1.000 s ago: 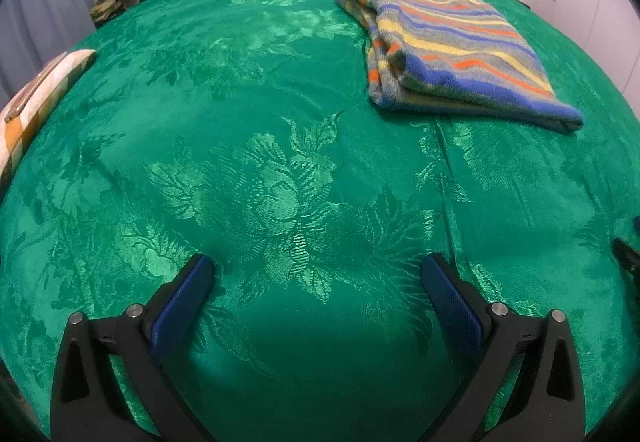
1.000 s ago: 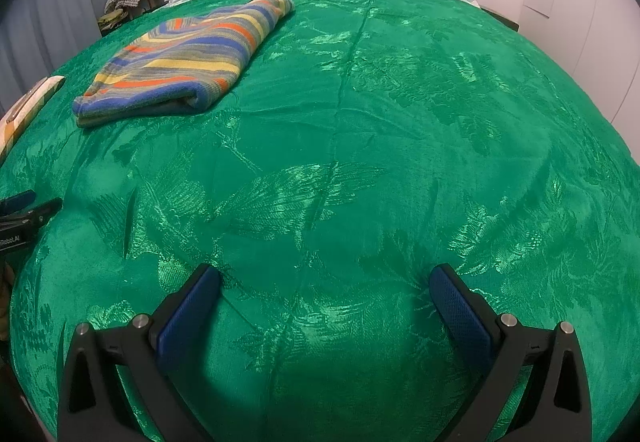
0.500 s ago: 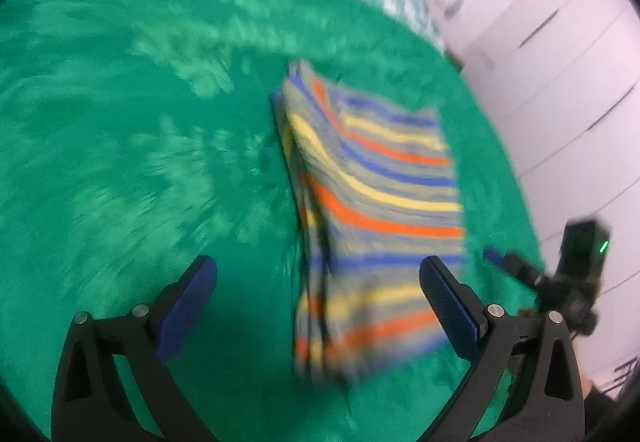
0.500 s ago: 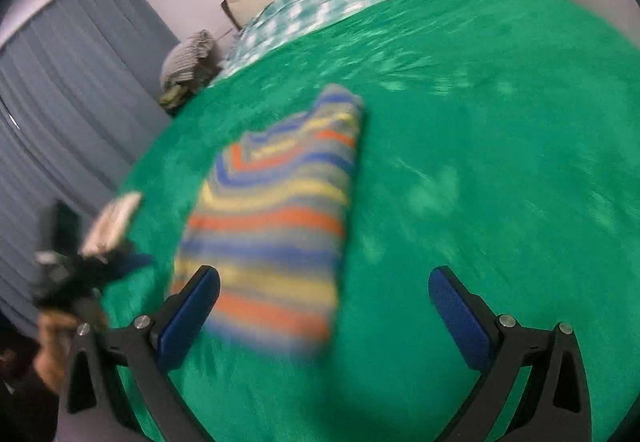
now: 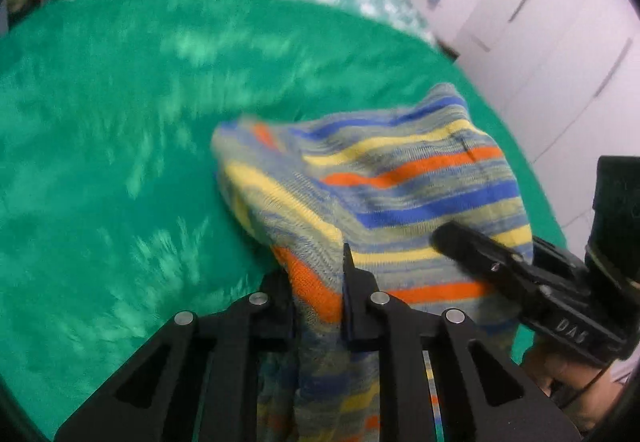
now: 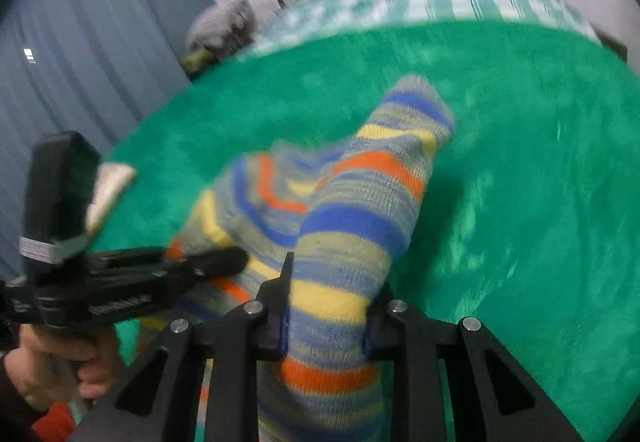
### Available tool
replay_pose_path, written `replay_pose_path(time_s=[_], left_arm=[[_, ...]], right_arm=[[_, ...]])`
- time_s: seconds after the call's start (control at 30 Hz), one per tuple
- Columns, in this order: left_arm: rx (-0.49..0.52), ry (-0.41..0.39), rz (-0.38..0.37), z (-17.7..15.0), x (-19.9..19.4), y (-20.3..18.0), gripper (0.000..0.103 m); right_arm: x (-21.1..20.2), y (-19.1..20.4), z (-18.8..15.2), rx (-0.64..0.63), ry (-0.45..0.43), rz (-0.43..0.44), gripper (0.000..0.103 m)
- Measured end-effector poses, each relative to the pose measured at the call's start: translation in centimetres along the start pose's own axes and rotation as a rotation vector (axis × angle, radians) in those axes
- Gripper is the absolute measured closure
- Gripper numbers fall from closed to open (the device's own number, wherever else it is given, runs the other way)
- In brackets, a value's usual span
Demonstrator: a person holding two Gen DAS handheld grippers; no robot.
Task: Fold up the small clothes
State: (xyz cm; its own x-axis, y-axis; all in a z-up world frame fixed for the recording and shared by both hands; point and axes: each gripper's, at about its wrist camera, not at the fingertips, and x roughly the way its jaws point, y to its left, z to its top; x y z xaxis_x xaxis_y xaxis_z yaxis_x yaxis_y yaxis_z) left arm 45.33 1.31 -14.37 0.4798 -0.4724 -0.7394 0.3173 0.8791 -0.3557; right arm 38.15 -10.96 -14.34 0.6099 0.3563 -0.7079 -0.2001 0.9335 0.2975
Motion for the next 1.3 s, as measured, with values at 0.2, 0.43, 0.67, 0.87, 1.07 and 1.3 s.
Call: replay_pose_path(time_s=[0.2, 0.43, 0.67, 0.87, 1.07, 1.3], left_arm=[[0.008, 0.046, 0.077, -0.2, -1.3, -0.4, 0.021], [0.069, 0.086, 0.343, -12.1, -6.2, -0.6, 0.02], [0.128, -0.163, 0.452, -14.3, -17.2, -8.6, 0.001], [0.097, -0.215, 0.476, -14.3, -22.3, -12.3, 0.0], [0.084, -0.2, 0.559, -16.3, -23.5, -14.3, 0.0], [0.087, -0.168, 0.583, -18.4, -24.9, -15.9, 0.0]], right_arm=[[-3.8, 0.7, 3.1, 0.038, -0.056, 0.026, 0.063], [-7.1, -4.1, -6.8, 0.015, 0.131, -0.314, 0.002], [-18.9, 1.6, -11.9, -0.076, 0.044, -0.322, 0.001], [-25.0, 6.7, -11.4, -0.112, -0.048, -0.311, 0.001], [-29.2, 10.6, -12.7, -0.153, -0.092, -0.327, 0.001], [-31.7, 12.1, -14.0, -0.12, -0.078, -0.339, 0.001]])
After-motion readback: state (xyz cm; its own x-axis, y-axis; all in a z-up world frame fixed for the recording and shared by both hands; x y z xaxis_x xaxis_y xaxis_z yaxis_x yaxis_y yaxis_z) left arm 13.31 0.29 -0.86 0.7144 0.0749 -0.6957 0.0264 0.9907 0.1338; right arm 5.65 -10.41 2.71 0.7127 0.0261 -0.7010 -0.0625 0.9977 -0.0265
